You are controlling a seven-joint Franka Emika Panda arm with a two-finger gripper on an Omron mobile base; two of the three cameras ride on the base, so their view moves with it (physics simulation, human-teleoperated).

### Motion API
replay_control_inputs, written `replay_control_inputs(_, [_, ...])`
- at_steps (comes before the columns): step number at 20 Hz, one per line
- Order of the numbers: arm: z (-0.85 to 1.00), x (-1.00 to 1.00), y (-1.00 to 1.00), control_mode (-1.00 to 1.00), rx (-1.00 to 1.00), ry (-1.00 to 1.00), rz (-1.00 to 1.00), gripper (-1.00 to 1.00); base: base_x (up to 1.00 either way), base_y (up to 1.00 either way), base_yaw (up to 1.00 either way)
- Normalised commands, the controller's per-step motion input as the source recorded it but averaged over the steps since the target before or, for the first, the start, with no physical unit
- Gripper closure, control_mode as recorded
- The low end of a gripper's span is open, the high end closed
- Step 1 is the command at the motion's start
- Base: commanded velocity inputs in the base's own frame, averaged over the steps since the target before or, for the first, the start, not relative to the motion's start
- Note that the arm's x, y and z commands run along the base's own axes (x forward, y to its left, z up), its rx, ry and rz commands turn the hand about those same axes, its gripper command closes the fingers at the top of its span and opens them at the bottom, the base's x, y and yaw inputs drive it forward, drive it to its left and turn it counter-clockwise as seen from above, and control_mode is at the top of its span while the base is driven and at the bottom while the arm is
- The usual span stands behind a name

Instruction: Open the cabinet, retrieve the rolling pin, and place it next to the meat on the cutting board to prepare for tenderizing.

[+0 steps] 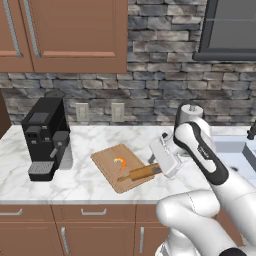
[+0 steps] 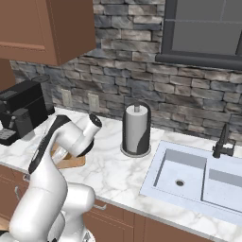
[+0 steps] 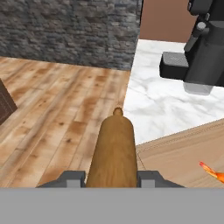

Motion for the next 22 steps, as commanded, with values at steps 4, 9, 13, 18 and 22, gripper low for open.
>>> replay_control_inputs(4, [-0.3, 0.31, 0.01, -1.0, -0.06, -0.03, 0.06, 1.0, 0.0, 0.0, 0.0])
replay_control_inputs(9, [-0.3, 0.34, 0.1, -1.0, -0.04, -0.03, 0.02, 1.0, 0.0, 0.0, 0.0])
replay_control_inputs(13, [-0.33, 0.3, 0.19, -1.0, -0.03, -0.03, 0.02, 1.0, 0.0, 0.0, 0.0])
replay_control_inputs(18, [-0.38, 0.24, 0.19, -1.0, -0.02, -0.03, 0.04, 1.0, 0.0, 0.0, 0.0])
replay_control_inputs(22, [-0.34, 0.1, 0.07, -1.0, 0.0, 0.0, 0.06, 1.0, 0.0, 0.0, 0.0])
